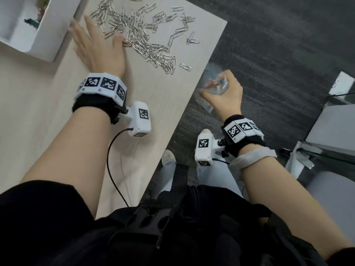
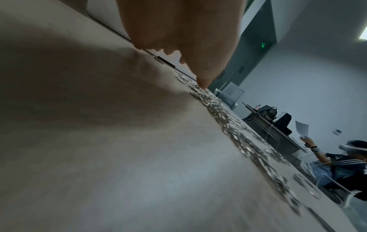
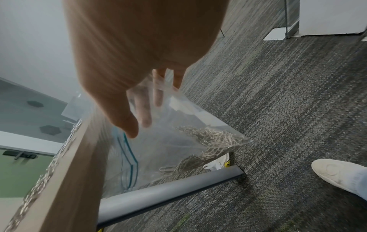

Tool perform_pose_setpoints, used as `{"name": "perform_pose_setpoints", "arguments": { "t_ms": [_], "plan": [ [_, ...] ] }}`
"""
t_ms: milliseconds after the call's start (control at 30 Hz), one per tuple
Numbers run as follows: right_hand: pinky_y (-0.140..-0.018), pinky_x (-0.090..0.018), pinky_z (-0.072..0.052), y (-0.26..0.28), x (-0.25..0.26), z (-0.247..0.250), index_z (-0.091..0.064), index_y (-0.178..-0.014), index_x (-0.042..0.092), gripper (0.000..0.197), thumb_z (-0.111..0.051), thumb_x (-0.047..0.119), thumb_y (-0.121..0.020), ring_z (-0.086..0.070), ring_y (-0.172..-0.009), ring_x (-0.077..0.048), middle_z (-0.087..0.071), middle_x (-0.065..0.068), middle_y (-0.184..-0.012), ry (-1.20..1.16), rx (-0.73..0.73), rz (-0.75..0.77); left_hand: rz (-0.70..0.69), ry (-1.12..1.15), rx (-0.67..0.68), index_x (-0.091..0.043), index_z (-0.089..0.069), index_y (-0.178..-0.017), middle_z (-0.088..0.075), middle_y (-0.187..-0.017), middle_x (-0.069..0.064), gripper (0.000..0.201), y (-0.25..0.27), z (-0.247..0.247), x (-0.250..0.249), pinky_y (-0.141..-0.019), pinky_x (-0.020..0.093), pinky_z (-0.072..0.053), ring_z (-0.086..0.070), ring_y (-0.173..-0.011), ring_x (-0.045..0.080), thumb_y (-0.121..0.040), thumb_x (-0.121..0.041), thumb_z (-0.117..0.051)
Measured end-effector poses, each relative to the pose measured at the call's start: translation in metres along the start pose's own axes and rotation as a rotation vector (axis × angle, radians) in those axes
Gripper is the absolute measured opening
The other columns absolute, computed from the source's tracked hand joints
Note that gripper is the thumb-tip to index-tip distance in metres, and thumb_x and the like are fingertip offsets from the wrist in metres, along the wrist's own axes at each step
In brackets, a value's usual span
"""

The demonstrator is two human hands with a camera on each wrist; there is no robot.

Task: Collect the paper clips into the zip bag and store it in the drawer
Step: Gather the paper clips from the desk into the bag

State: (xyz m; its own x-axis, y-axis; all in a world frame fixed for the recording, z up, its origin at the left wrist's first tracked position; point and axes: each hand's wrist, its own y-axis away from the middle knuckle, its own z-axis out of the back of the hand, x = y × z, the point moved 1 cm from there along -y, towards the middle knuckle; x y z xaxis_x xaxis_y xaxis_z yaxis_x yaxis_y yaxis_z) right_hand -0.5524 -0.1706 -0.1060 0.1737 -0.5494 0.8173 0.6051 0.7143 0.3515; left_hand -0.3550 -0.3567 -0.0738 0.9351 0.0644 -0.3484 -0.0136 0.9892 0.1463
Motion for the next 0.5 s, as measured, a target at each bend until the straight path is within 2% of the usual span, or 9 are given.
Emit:
{"name": "perform_pose_setpoints", "arguments": {
  "t_ms": [67,133,233,333,400,500],
  "plan": [
    [-0.080,-0.038,-0.050,-0.004,0.000,0.000,-0.040,-0.069,0.038,0.035,-0.067,0.050,-0.051,-0.060,-0.092,-0.028,-0.068,-0.012,-0.091,-0.002,-0.006,0.002,0.034,-0.035,0.012,-0.008,-0.010,-0.148,-0.001,-0.157,0.017,0.068,-0.008,0.000,0.001,-0.116,0.046,-0.007,0.000,-0.145,0.033,-0.095,-0.042,-0.035],
    [-0.079,-0.038,-0.050,-0.008,-0.001,-0.002,-0.040,-0.069,0.038,0.034,-0.067,0.050,-0.052,-0.061,-0.091,-0.028,-0.068,-0.012,-0.090,0.005,-0.007,0.000,0.024,-0.054,0.055,-0.009,-0.008,-0.148,0.002,-0.156,0.018,0.068,-0.011,-0.003,0.001,-0.116,0.048,-0.002,0.003,-0.145,0.033,-0.096,-0.045,-0.032],
    [-0.080,-0.042,-0.052,-0.010,-0.003,-0.004,-0.041,-0.069,0.038,0.033,-0.068,0.047,-0.053,-0.062,-0.090,-0.029,-0.068,-0.011,-0.089,0.007,-0.021,-0.006,-0.051,-0.038,0.115,-0.007,-0.005,-0.148,0.006,-0.155,0.022,0.069,-0.006,-0.013,-0.002,-0.117,0.048,0.005,0.008,-0.144,0.033,-0.097,-0.047,-0.028],
    [-0.077,-0.044,-0.053,-0.011,-0.001,-0.006,-0.040,-0.069,0.036,0.032,-0.067,0.045,-0.054,-0.062,-0.088,-0.030,-0.067,-0.011,-0.087,0.011,-0.017,-0.018,-0.118,0.001,0.152,-0.005,-0.004,-0.148,0.006,-0.156,0.020,0.068,0.008,-0.020,-0.014,-0.117,0.044,0.006,0.008,-0.145,0.032,-0.098,-0.044,-0.029],
    [-0.075,-0.044,-0.052,-0.010,0.001,-0.008,-0.040,-0.068,0.036,0.031,-0.065,0.045,-0.054,-0.062,-0.088,-0.031,-0.065,-0.009,-0.084,0.006,-0.021,-0.024,-0.168,0.055,0.162,-0.001,-0.006,-0.147,0.003,-0.156,0.019,0.068,0.016,-0.023,-0.020,-0.118,0.040,0.004,0.005,-0.145,0.030,-0.098,-0.042,-0.030],
    [-0.076,-0.044,-0.051,-0.012,0.001,-0.009,-0.040,-0.068,0.036,0.030,-0.065,0.044,-0.054,-0.061,-0.088,-0.032,-0.063,-0.007,-0.082,-0.002,-0.028,-0.020,-0.206,0.133,0.035,0.000,-0.024,-0.143,-0.015,-0.155,0.016,0.061,0.011,-0.020,-0.022,-0.119,0.032,-0.009,-0.012,-0.144,0.026,-0.097,-0.038,-0.035]
  ]
}}
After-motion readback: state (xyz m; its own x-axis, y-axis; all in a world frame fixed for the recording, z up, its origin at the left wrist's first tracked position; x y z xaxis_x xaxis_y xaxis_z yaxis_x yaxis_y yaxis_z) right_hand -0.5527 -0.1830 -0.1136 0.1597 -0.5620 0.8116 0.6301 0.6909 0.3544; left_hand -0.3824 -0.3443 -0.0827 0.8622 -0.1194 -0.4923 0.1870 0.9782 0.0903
